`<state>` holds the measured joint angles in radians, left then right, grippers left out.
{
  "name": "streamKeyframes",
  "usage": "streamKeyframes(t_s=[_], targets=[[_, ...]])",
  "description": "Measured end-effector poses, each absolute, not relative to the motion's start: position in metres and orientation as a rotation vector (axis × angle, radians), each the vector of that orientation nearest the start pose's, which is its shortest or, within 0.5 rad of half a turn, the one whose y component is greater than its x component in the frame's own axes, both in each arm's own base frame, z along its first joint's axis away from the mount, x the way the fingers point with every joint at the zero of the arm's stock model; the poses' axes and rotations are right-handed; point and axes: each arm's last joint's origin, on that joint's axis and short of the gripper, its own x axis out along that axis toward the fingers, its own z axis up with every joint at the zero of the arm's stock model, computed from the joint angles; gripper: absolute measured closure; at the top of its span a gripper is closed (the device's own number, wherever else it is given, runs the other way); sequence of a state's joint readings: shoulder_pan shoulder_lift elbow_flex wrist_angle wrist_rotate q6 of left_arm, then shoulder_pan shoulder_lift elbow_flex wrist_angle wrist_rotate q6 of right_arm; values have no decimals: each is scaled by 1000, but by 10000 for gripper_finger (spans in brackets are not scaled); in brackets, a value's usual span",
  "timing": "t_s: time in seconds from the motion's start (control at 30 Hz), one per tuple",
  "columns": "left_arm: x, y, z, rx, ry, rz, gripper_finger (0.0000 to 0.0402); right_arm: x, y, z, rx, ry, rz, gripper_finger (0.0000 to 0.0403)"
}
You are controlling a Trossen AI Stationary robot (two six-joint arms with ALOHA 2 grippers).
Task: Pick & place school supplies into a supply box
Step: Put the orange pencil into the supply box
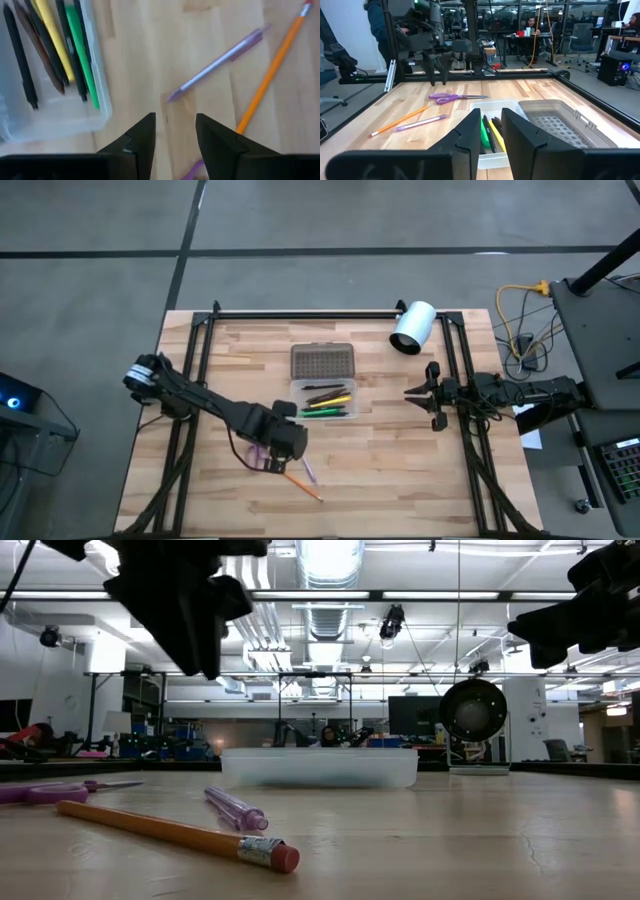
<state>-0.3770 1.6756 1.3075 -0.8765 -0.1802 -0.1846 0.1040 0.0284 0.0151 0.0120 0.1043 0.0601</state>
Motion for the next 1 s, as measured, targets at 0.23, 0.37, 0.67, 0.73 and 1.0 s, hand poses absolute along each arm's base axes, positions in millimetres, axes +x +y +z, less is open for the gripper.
streamKeyframes(t_s=[0.23, 0.37, 0.67, 0.73, 1.0], targets=[[296, -118, 223, 105, 1269, 23, 275, 98, 7, 168, 60, 2, 0, 325], [293, -123, 219, 86, 1276, 34, 275, 98, 7, 168, 60, 2, 0, 320], [294, -146, 204, 98, 1296, -39, 275, 98, 7, 168, 60, 2, 0, 326], [296, -149, 204, 94, 1276, -63, 275, 98, 7, 168, 60, 2, 0, 330], [302, -157, 191, 105, 1298, -120, 275, 98, 7, 168, 60, 3, -1, 331]])
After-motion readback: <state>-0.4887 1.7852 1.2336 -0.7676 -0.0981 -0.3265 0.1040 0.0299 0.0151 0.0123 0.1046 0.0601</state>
